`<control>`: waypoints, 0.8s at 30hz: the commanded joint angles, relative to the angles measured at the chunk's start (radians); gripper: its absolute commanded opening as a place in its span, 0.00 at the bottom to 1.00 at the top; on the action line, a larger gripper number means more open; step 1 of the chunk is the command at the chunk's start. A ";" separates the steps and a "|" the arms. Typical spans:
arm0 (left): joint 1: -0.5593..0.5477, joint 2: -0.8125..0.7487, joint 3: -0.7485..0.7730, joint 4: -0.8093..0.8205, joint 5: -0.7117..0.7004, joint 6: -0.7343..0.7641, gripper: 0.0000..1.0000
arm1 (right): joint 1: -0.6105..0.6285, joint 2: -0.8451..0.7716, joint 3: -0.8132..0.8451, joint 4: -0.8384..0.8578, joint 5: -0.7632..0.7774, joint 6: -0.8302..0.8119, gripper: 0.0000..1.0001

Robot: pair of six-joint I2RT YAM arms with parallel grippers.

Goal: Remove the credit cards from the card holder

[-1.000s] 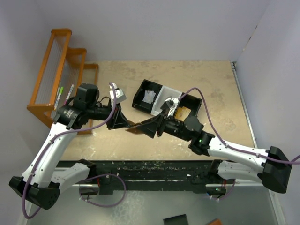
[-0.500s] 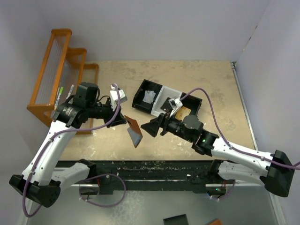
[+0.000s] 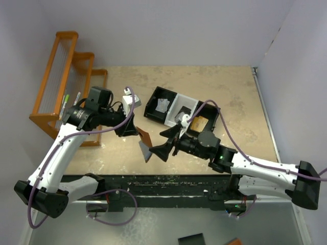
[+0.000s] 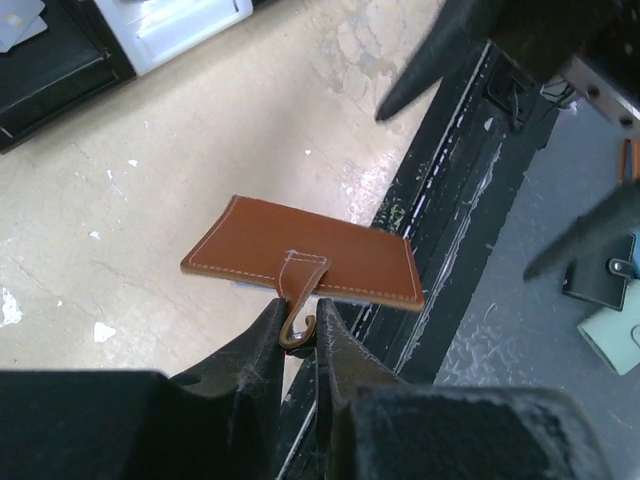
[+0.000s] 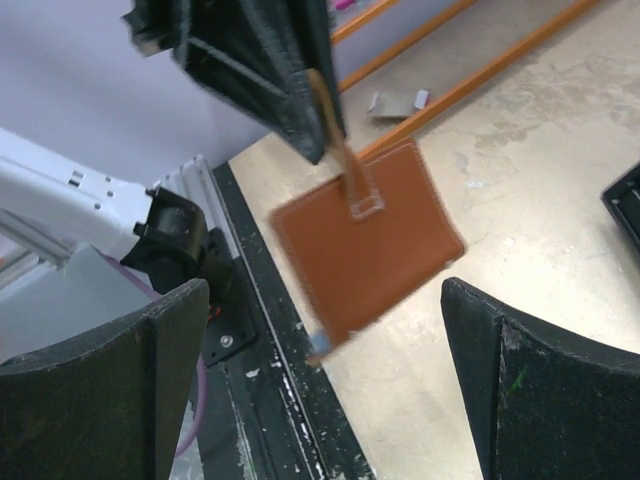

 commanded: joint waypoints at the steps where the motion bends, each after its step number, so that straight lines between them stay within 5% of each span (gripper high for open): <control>1: -0.001 -0.010 0.054 0.031 -0.039 -0.058 0.00 | 0.116 0.068 0.127 -0.043 0.177 -0.163 0.99; 4: 0.000 0.000 0.057 0.032 -0.095 -0.070 0.00 | 0.188 0.129 0.180 -0.066 0.265 -0.222 0.97; 10: -0.001 -0.020 0.071 -0.001 0.007 -0.038 0.00 | 0.212 0.206 0.256 -0.140 0.437 -0.264 0.90; 20: -0.001 -0.016 0.103 -0.083 0.122 0.039 0.00 | 0.161 0.149 0.209 -0.152 0.281 -0.430 0.89; 24: -0.001 -0.020 0.114 -0.108 0.162 0.067 0.00 | 0.054 0.096 0.164 -0.119 0.068 -0.466 0.89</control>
